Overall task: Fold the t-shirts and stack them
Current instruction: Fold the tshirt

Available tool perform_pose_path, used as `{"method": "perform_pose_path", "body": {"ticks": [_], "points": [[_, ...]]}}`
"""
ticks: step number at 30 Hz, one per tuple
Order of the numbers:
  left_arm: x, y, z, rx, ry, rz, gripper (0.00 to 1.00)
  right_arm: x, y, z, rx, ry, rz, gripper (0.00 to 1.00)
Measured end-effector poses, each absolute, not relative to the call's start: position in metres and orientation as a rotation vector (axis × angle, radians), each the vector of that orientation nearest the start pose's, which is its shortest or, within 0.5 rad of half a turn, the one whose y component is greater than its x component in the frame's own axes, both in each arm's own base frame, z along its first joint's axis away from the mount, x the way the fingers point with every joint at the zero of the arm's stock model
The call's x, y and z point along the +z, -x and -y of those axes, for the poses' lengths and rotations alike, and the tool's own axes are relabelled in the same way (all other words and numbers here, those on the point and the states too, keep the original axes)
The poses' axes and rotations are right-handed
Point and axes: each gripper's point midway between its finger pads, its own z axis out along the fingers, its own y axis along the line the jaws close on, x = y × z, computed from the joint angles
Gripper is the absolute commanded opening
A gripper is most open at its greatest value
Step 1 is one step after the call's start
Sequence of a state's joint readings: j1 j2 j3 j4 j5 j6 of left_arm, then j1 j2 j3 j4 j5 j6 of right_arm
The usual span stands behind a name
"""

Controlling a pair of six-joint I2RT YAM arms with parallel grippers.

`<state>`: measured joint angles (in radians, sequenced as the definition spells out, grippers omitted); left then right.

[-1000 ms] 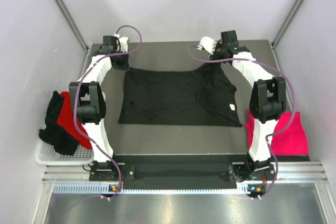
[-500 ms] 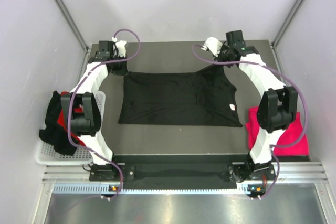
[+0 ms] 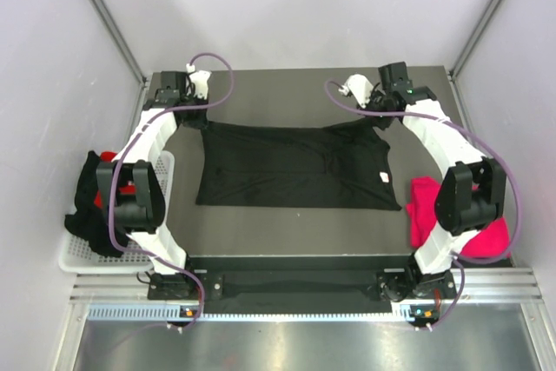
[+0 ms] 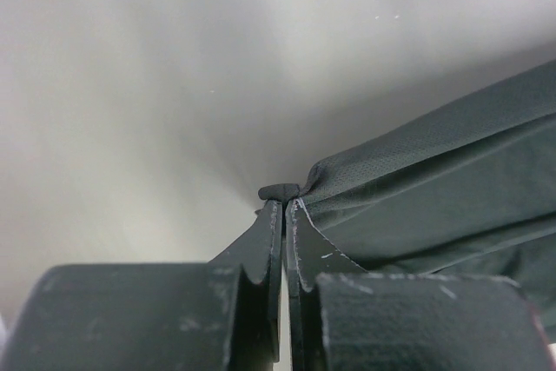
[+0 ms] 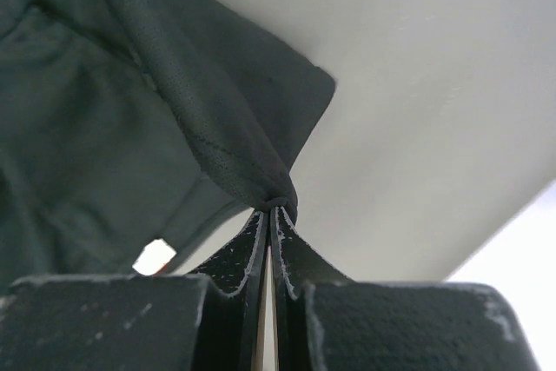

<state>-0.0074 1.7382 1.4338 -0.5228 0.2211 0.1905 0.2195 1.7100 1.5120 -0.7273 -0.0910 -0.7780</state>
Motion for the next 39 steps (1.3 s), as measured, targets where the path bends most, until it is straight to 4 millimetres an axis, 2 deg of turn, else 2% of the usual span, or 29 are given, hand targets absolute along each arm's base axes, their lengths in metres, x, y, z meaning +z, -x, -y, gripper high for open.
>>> {"method": "perform_pose_path", "body": {"ticks": [4,8,15,24,33,39], "points": [[0.145,-0.452,0.030,-0.139,-0.378,-2.356,0.00,0.156,-0.414,-0.083,-0.070,1.214,-2.224,0.00],[0.134,-0.446,0.026,-0.111,-0.416,-2.379,0.00,0.148,-0.396,-0.082,-0.039,1.211,-2.266,0.00],[0.109,-0.427,0.027,-0.137,-0.476,-2.441,0.00,0.137,-0.370,-0.078,-0.007,1.223,-2.315,0.00],[0.068,-0.390,0.029,-0.182,-0.501,-2.561,0.00,0.114,-0.339,-0.072,0.032,1.247,-2.391,0.00],[0.069,-0.383,0.028,-0.175,-0.522,-2.558,0.00,0.095,-0.318,-0.070,0.073,1.263,-2.439,0.00],[0.067,-0.378,0.028,-0.177,-0.524,-2.566,0.01,0.099,-0.317,-0.072,0.087,1.250,-2.427,0.00]]}}
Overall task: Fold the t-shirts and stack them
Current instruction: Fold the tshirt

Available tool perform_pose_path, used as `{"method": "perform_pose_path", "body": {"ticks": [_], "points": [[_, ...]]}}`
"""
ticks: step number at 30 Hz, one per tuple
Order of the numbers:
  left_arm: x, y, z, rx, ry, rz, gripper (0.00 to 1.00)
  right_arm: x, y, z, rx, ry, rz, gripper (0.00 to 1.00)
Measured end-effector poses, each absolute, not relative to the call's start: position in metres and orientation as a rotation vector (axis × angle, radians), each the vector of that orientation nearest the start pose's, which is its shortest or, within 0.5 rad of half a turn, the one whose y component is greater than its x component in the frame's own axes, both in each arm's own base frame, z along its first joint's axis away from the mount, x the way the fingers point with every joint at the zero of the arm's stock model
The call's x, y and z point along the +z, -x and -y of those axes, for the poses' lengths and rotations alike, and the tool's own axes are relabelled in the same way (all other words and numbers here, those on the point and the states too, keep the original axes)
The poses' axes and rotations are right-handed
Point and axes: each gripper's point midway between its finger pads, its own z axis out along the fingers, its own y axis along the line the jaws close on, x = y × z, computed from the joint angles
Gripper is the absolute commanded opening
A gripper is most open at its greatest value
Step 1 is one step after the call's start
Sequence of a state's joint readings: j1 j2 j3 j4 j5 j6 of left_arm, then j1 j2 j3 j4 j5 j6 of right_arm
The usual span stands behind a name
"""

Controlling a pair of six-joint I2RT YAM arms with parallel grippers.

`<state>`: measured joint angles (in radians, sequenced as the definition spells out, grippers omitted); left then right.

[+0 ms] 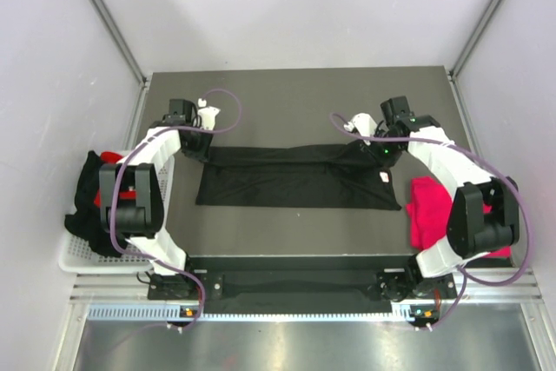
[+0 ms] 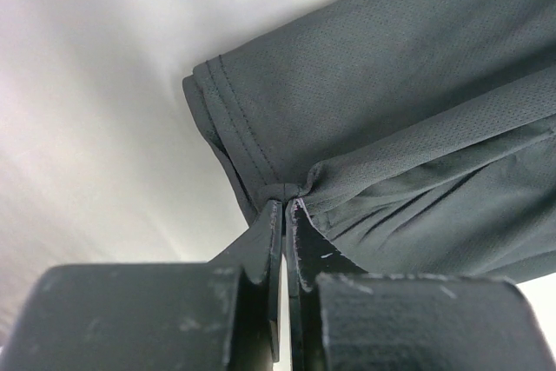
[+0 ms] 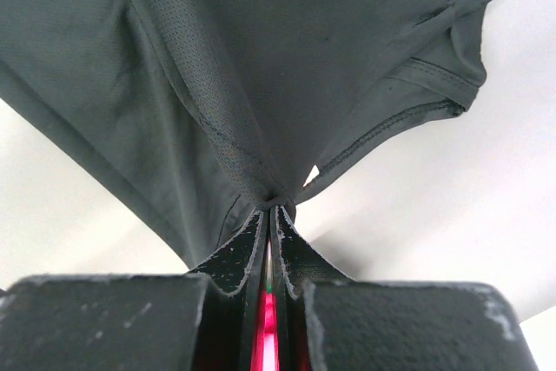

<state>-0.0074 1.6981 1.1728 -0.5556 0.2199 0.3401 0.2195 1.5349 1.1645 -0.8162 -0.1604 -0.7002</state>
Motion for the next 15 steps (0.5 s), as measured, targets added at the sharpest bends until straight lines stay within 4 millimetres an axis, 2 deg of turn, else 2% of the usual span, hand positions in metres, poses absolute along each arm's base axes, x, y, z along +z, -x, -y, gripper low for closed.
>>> {"method": "perform_pose_path", "body": {"ticks": [2,4,9,10,12,13,15], "points": [[0.066,-0.376,0.027,-0.176,-0.524,-2.569,0.04,0.102,-0.317,-0.073,0.088,1.243,-2.420,0.00],[0.065,-0.373,0.027,-0.173,-0.524,-2.573,0.12,0.100,-0.314,-0.073,0.095,1.244,-2.420,0.00],[0.069,-0.365,0.022,-0.137,-0.520,-2.571,0.25,0.087,-0.298,-0.073,0.140,1.261,-2.453,0.00],[0.073,-0.363,0.021,-0.125,-0.518,-2.561,0.31,0.084,-0.295,-0.074,0.150,1.263,-2.459,0.00],[0.086,-0.354,0.020,-0.105,-0.518,-2.525,0.37,0.080,-0.290,-0.075,0.172,1.268,-2.470,0.00],[0.096,-0.351,0.020,-0.097,-0.516,-2.494,0.42,0.078,-0.288,-0.075,0.182,1.269,-2.474,0.00],[0.120,-0.351,0.020,-0.078,-0.514,-2.414,0.46,0.077,-0.286,-0.076,0.191,1.271,-2.476,0.00]]}}
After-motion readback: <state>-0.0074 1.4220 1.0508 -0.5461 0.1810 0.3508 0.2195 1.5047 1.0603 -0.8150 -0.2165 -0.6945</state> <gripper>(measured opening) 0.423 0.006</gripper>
